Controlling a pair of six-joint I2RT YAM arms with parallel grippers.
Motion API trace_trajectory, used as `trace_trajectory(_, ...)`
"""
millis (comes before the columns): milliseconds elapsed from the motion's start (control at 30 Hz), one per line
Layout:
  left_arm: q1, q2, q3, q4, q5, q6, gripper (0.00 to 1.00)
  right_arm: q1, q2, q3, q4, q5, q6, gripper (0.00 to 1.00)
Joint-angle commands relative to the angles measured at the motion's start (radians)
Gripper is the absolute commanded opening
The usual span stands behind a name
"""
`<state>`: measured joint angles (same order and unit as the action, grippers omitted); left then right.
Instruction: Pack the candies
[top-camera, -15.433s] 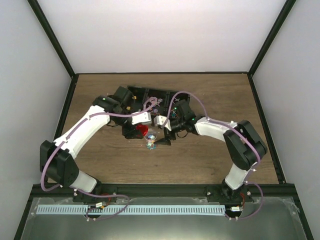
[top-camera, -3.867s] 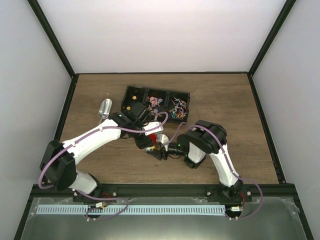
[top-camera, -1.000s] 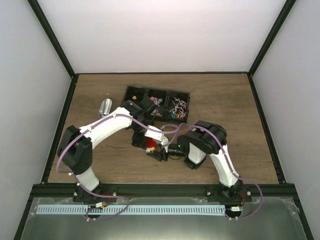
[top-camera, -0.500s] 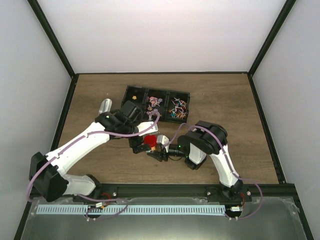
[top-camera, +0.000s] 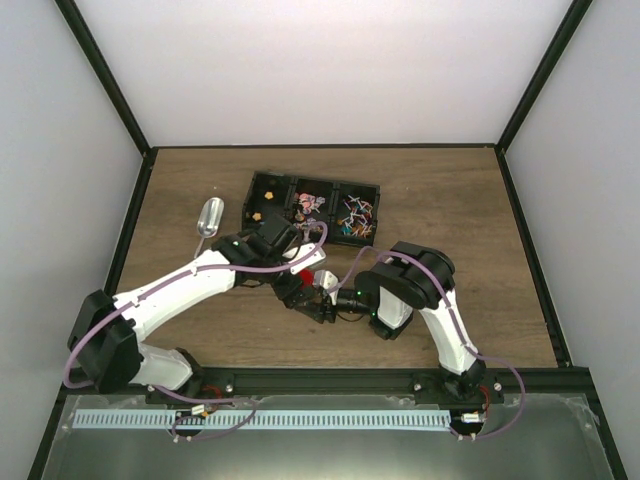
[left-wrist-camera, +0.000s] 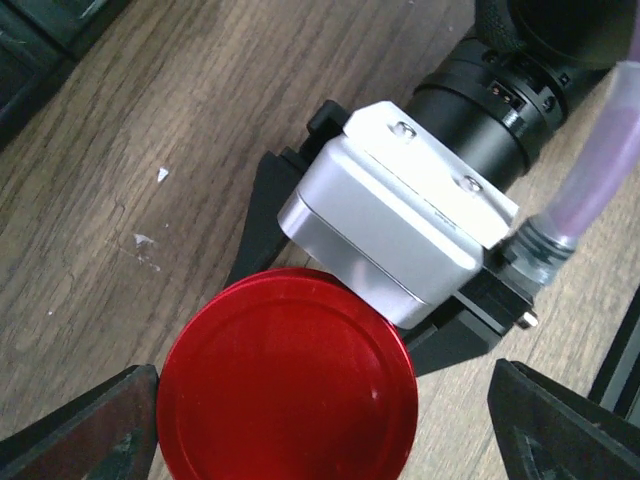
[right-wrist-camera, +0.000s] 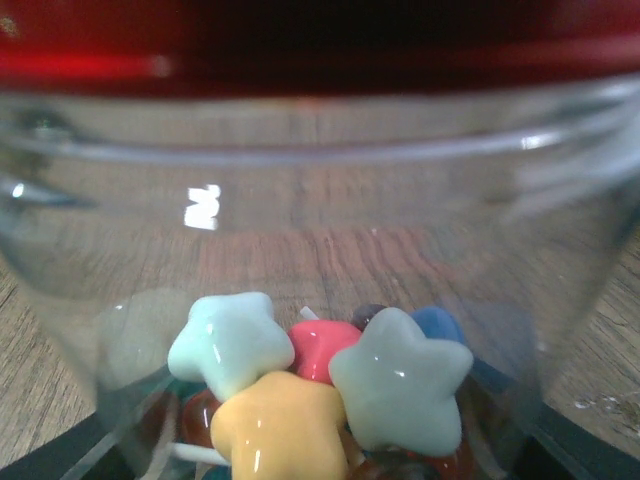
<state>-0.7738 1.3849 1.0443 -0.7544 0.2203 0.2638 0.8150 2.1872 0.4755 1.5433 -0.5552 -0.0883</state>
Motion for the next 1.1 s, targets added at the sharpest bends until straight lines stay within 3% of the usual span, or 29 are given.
trace_trajectory(0, -0.012, 0.016, -0.019, 0.035, -0.061, -0.032, 0.89, 0.009, 0.007, -0.010, 0.219, 0.039, 0.009, 0.33)
trace_trajectory(233, -0.010, 0.046, -0.019, 0.030, -0.124, -0.009, 0.81, 0.009, 0.006, -0.012, 0.222, 0.035, 0.009, 0.34)
trace_trajectory(467, -0.009, 0.049, 0.001, 0.041, -0.071, 0.037, 0.61, 0.009, 0.005, -0.016, 0.225, 0.024, 0.009, 0.33)
trace_trajectory(633, -0.008, 0.075, 0.011, -0.045, 0.028, 0.369, 0.57, 0.009, 0.006, -0.019, 0.235, -0.004, 0.005, 0.31)
trace_trajectory(767, 0.007, 0.188, 0.054, -0.213, -0.038, 0.647, 0.57, 0.009, 0.008, -0.017, 0.241, -0.032, -0.006, 0.30)
trace_trajectory(1067, 0.041, 0.339, 0.253, -0.400, -0.125, 0.946, 0.60, 0.009, 0.009, -0.026, 0.251, -0.084, -0.035, 0.28)
